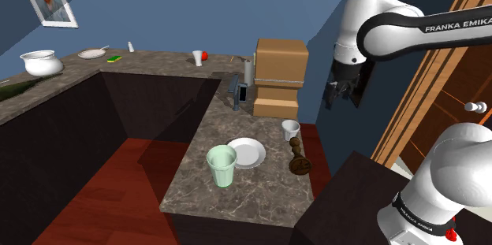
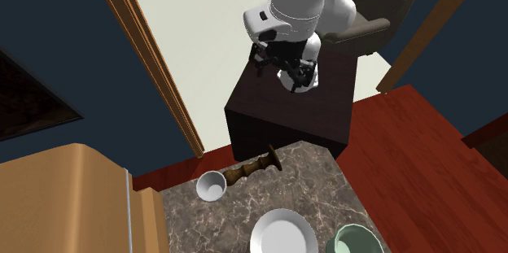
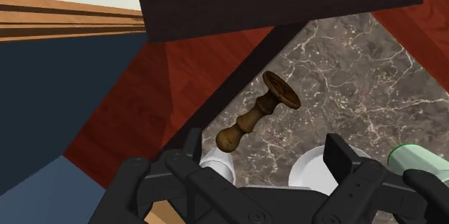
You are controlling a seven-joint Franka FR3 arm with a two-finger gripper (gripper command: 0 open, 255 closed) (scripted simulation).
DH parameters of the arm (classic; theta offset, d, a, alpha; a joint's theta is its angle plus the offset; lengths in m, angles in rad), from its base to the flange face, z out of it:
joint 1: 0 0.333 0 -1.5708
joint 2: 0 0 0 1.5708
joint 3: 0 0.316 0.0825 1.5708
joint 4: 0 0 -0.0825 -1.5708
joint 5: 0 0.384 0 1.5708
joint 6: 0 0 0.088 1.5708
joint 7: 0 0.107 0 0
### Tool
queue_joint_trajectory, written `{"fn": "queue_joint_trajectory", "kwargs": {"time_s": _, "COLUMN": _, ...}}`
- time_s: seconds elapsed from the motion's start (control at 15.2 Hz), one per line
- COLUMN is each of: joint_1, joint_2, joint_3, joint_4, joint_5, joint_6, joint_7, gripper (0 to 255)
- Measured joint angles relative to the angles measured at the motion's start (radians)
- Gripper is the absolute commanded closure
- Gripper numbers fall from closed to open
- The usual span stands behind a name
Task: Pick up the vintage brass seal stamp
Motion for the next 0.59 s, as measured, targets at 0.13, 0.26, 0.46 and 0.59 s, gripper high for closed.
{"fn": "queue_joint_trajectory", "kwargs": {"time_s": 0.13, "joint_1": -0.010, "joint_2": 0.046, "joint_3": 0.005, "joint_4": -0.038, "joint_5": -0.002, "joint_6": 0.085, "joint_7": 0.035, "gripper": 0}}
{"fn": "queue_joint_trajectory", "kwargs": {"time_s": 0.26, "joint_1": -0.015, "joint_2": 0.097, "joint_3": 0.017, "joint_4": -0.073, "joint_5": 0.000, "joint_6": 0.170, "joint_7": 0.079, "gripper": 0}}
{"fn": "queue_joint_trajectory", "kwargs": {"time_s": 0.46, "joint_1": -0.027, "joint_2": 0.181, "joint_3": 0.031, "joint_4": -0.104, "joint_5": -0.002, "joint_6": 0.284, "joint_7": 0.139, "gripper": 0}}
{"fn": "queue_joint_trajectory", "kwargs": {"time_s": 0.59, "joint_1": -0.039, "joint_2": 0.256, "joint_3": 0.040, "joint_4": -0.127, "joint_5": -0.010, "joint_6": 0.381, "joint_7": 0.181, "gripper": 0}}
